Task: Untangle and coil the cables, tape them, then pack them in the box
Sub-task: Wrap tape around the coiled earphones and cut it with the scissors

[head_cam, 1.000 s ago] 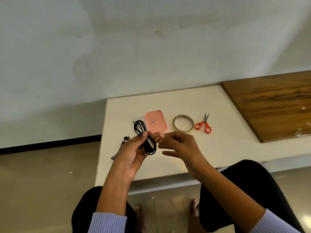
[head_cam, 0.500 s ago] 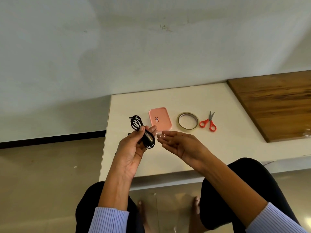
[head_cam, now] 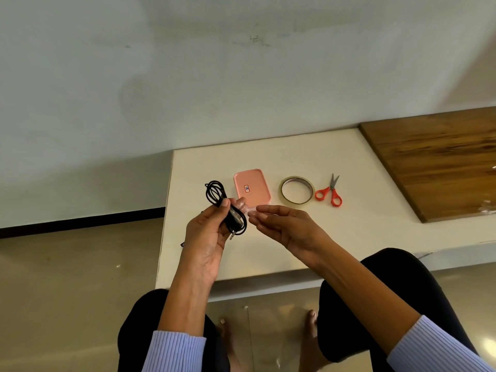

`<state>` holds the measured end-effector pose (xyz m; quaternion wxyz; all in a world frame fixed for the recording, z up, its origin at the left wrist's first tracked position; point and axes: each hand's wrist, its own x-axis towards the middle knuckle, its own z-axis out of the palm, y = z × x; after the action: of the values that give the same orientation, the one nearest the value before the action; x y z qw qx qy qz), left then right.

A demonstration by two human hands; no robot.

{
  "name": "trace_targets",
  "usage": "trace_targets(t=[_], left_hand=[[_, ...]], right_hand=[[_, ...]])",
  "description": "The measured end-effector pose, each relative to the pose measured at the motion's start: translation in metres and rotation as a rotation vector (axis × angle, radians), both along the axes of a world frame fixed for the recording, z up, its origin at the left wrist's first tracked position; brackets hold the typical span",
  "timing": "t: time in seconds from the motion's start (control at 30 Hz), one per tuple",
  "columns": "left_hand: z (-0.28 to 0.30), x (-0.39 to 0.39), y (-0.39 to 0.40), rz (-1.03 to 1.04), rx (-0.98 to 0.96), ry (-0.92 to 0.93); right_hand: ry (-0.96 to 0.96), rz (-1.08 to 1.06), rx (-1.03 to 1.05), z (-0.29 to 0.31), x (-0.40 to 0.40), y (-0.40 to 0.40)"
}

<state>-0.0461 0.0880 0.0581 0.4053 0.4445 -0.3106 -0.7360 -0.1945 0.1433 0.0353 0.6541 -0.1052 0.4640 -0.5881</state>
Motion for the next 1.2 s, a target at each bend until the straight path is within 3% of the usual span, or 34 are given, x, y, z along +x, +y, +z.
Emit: trace_targets(t=[0.2, 0.5, 0.67, 0.83, 1.03, 1.1, 1.2], left_hand=[[0.0, 0.0, 0.0, -0.004, 0.003, 0.023], [-0.001, 0.006, -0.002, -0.012, 0.015, 0.015], [-0.003, 0.004, 0.0, -0.088, -0.011, -0.071], [-0.002, 0.004, 0.003, -0.123, -0.073, -0.164], [-0.016, 0.001, 0.003, -0.078, -0.175, -0.54], [-0.019, 0.004, 0.0, -0.065, -0.21, -0.619], [-0.018, 0.005, 0.002, -0.121, -0.265, -0.658]], right_hand=[[-0.031, 0.05, -0.007, 0.001, -0.005, 0.001], [-0.259, 0.152, 0.057, 0.008, -0.006, -0.005], [0.111, 0.132, 0.098, 0.002, 0.0, -0.01], [0.232, 0.2, 0.054, -0.003, -0.001, -0.008], [0.676, 0.138, 0.032, -0.004, 0.007, -0.005], [0.685, 0.101, 0.014, -0.001, 0.004, -0.004], [0.524, 0.146, -0.036, 0.004, 0.001, -0.001]])
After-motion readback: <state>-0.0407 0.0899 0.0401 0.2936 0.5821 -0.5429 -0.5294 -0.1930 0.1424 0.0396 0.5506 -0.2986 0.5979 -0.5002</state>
